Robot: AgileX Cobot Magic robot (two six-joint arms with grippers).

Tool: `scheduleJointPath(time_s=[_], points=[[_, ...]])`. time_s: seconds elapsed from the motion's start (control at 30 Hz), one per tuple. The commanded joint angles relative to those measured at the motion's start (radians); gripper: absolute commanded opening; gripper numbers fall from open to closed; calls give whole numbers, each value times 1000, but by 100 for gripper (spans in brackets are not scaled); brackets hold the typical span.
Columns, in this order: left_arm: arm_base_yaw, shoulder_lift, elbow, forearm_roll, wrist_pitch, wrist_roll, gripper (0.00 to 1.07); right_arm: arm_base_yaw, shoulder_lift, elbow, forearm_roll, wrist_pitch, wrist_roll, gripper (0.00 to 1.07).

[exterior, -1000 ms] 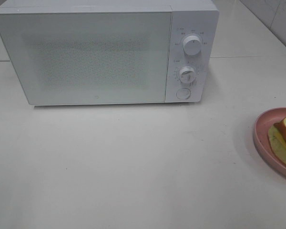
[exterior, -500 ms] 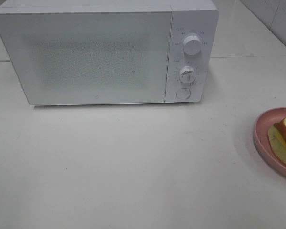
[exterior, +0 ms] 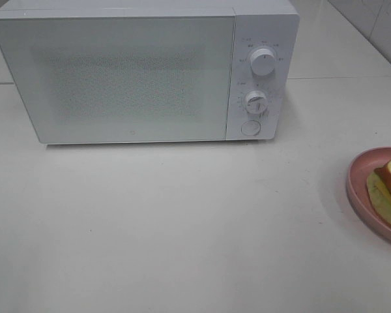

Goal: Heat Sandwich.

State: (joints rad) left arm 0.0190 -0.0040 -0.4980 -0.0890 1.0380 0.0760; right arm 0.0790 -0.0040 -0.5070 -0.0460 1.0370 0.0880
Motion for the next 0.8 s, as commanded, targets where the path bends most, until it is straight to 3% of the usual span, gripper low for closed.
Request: scheduleJointPath(time_s=[0.03, 0.8], points=[[-6, -27, 4, -5, -9, -7, 101, -4, -26, 0, 4, 0, -6, 74], [-6, -27, 4, -5, -9, -7, 101, -4, -26, 0, 4, 0, -6, 74]])
